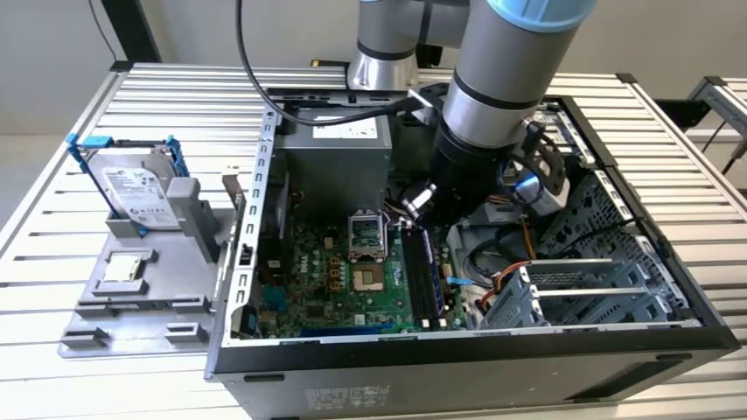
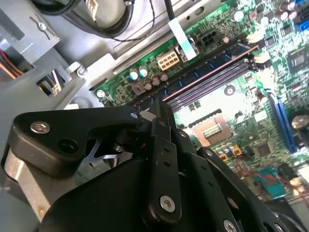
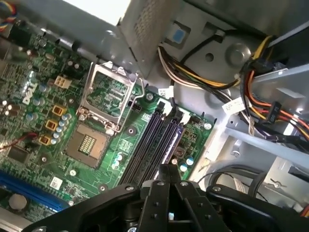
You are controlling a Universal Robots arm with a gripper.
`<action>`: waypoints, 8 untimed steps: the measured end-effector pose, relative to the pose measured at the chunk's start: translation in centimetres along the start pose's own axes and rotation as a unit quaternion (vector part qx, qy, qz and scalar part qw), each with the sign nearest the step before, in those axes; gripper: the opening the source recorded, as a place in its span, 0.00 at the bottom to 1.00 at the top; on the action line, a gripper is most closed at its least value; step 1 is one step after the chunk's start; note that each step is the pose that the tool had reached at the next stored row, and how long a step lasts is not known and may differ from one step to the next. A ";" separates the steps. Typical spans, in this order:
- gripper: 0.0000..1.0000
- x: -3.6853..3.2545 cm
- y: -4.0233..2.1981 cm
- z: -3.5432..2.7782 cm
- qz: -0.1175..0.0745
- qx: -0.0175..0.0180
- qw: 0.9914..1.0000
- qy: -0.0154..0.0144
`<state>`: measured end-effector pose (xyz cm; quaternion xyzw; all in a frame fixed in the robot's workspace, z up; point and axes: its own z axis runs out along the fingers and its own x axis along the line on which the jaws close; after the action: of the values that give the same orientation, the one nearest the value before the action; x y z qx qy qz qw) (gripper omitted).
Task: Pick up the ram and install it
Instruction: 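Press down the ram until it locks into place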
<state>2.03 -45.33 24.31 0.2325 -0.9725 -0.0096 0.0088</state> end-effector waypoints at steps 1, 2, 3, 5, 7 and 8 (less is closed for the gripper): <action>0.00 0.00 -0.01 0.00 -0.008 0.000 1.000 0.000; 0.00 0.00 -0.01 -0.01 -0.015 0.000 1.000 0.000; 0.00 0.01 -0.01 -0.01 -0.024 0.000 1.000 0.001; 0.00 0.00 -0.01 0.00 -0.043 0.001 0.999 0.001; 0.00 0.01 -0.01 0.00 -0.061 0.001 0.998 0.001; 0.00 0.00 -0.01 0.00 -0.070 0.001 0.998 0.001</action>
<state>2.03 -45.34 24.31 0.2999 -0.9539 -0.0089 0.0093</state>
